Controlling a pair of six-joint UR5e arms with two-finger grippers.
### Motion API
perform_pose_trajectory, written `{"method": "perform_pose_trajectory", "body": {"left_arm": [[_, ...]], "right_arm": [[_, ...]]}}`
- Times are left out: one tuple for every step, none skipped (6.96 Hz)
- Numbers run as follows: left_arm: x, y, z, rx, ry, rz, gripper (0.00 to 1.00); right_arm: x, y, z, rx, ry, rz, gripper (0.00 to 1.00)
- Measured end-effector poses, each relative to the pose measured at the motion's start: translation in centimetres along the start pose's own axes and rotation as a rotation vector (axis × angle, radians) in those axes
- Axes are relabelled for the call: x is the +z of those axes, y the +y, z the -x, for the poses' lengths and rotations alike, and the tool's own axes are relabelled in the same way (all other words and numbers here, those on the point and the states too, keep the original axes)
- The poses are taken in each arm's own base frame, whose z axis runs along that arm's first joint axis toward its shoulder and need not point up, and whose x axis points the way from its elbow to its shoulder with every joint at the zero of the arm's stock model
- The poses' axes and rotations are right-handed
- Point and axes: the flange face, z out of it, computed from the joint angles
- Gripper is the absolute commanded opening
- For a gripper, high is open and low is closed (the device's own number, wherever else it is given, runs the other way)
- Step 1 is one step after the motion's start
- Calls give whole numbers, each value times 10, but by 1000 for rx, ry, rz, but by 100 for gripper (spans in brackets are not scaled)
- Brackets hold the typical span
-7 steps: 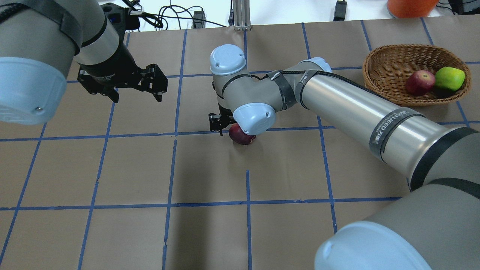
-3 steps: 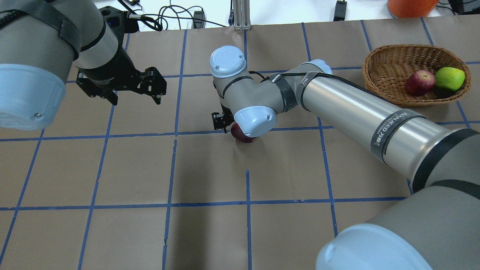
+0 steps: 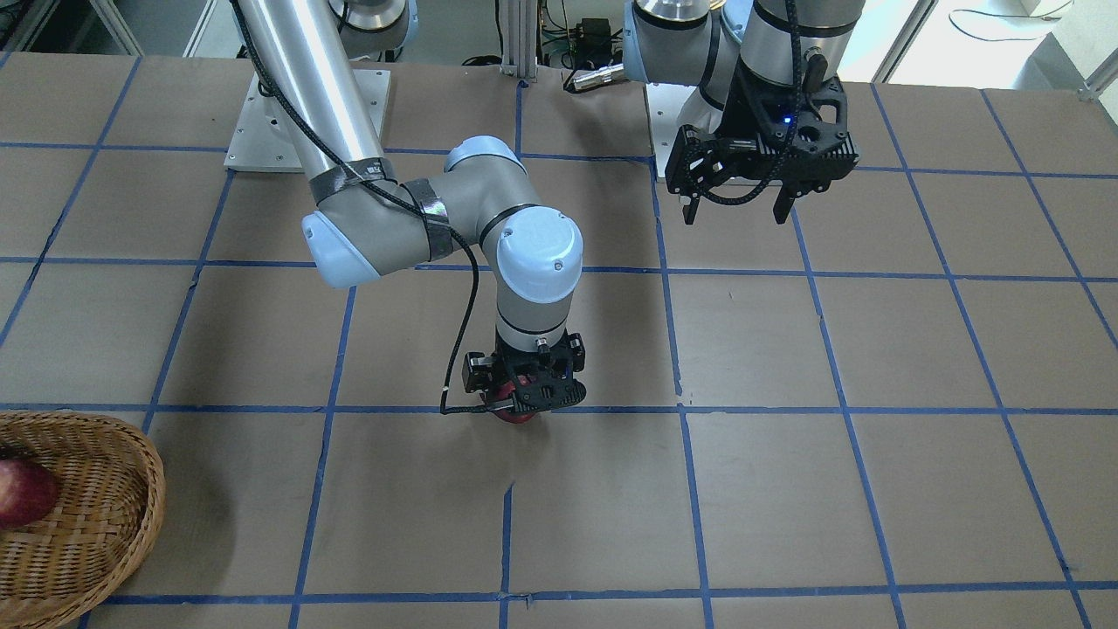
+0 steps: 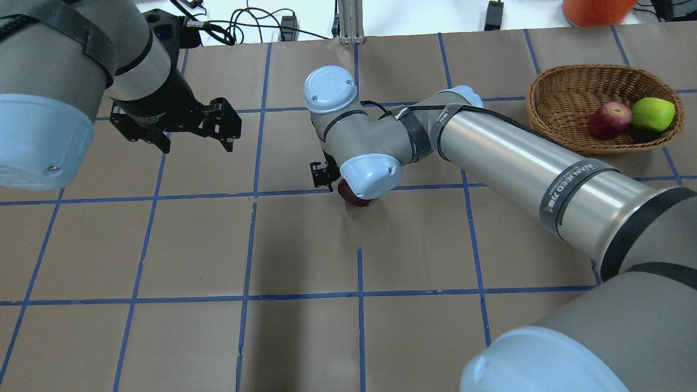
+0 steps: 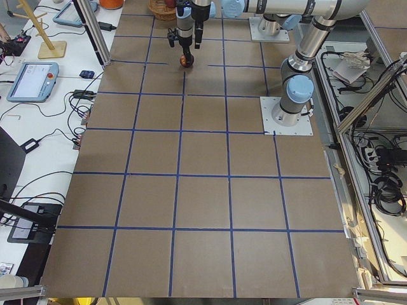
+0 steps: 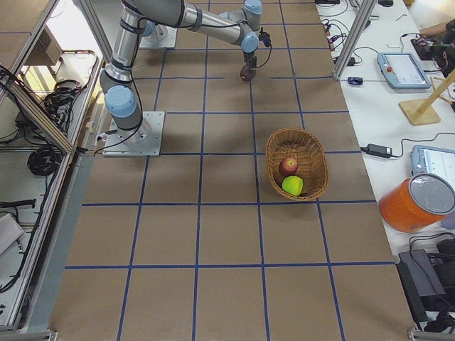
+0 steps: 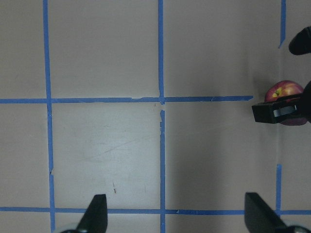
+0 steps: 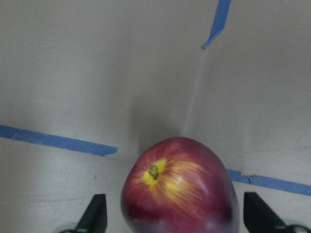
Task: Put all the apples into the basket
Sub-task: 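Lift the dark purple apple off the table with the right gripper, then carry the dark purple apple over the basket and open the right gripper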
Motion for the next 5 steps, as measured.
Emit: {"method": "perform_pose_trajectory", "body": {"left_arm": [[0, 0, 0, 0, 0, 0, 100], [0, 0, 0, 0, 0, 0, 100], [0, 0, 0, 0, -1, 0, 100], [-1, 1, 0, 0, -1, 0, 100], [-2, 2, 0, 0, -1, -2, 100]], "right_arm": [[7, 0, -2, -15, 28, 6, 99], [12, 0, -3, -24, 42, 11, 56], [14, 0, -6, -24, 47, 13, 6], [13, -2, -10, -20, 51, 12, 0], [8, -6, -20, -9, 51, 9, 0]]}}
